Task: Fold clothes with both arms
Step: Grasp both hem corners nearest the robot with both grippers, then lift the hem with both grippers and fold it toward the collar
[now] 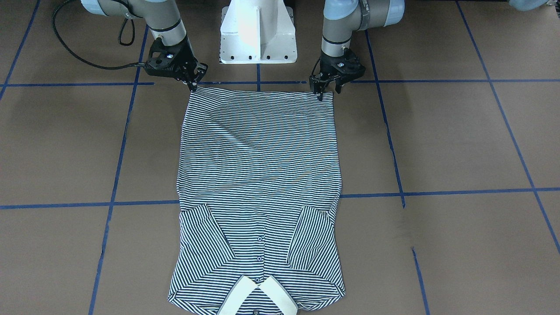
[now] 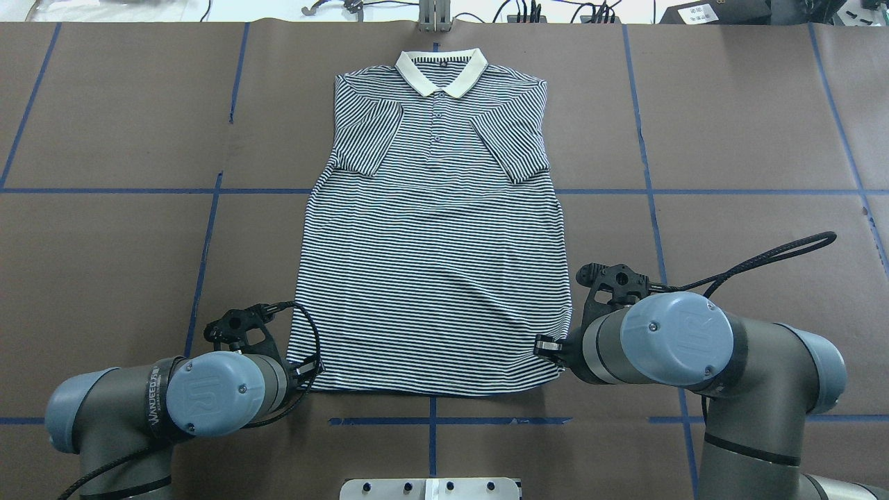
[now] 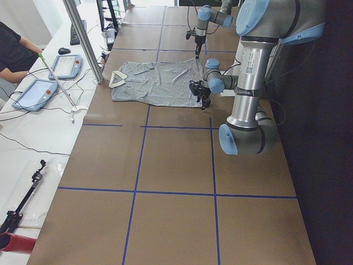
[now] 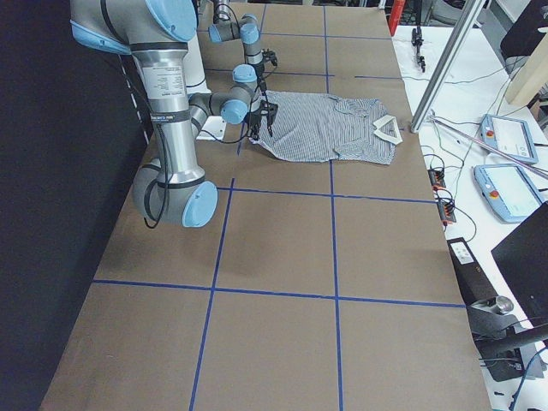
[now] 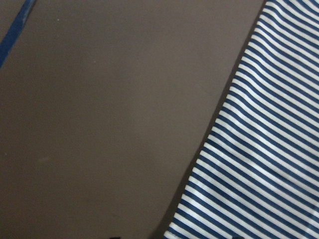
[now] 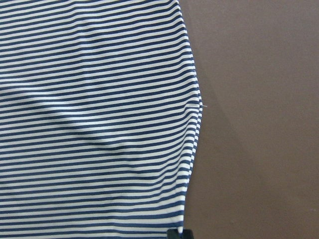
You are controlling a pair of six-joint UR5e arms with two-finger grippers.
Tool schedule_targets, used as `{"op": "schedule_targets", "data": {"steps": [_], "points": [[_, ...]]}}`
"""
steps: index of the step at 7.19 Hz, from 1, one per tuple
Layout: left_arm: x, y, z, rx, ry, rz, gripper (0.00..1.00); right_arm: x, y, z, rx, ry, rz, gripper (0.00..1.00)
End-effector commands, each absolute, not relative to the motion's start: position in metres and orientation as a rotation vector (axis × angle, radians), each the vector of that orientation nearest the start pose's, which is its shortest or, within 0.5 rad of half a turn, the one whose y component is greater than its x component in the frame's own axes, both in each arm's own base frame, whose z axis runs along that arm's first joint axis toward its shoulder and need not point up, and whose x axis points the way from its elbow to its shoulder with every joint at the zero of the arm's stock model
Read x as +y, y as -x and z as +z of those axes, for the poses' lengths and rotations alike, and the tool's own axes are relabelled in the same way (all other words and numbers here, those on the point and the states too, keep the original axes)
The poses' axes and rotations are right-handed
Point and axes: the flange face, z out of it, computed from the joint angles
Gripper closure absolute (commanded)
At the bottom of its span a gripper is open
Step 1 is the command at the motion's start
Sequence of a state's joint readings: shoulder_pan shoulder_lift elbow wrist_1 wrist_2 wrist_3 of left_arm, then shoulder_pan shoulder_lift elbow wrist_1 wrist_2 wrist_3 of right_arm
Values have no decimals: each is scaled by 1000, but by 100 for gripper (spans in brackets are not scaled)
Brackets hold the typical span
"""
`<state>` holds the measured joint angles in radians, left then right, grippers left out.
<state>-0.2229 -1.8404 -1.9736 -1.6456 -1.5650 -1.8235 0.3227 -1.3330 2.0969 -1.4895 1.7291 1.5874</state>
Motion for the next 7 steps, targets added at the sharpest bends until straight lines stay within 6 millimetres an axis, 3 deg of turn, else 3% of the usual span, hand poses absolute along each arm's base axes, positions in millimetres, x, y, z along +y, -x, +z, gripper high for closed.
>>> {"op": "schedule_targets", "data": {"steps": [1,2,3,4,6,7], "points": [[-254,-519,328,763,6,-448,100,-278,458,295,-859,21,251,100],[-254,-519,325,768,8,-448,100,-278,458,295,-859,21,251,100],[-255,-509,309,804,7,-449,100,-278,457,294,-862,30,247,100],[-251,-483,286,823,4,-437,100,-279,446,294,-869,44,248,100],[-237,-454,257,802,-13,-371,100,-259,410,286,-904,107,212,100],[-213,-447,244,833,4,-322,100,-242,394,287,-912,181,170,100]]}}
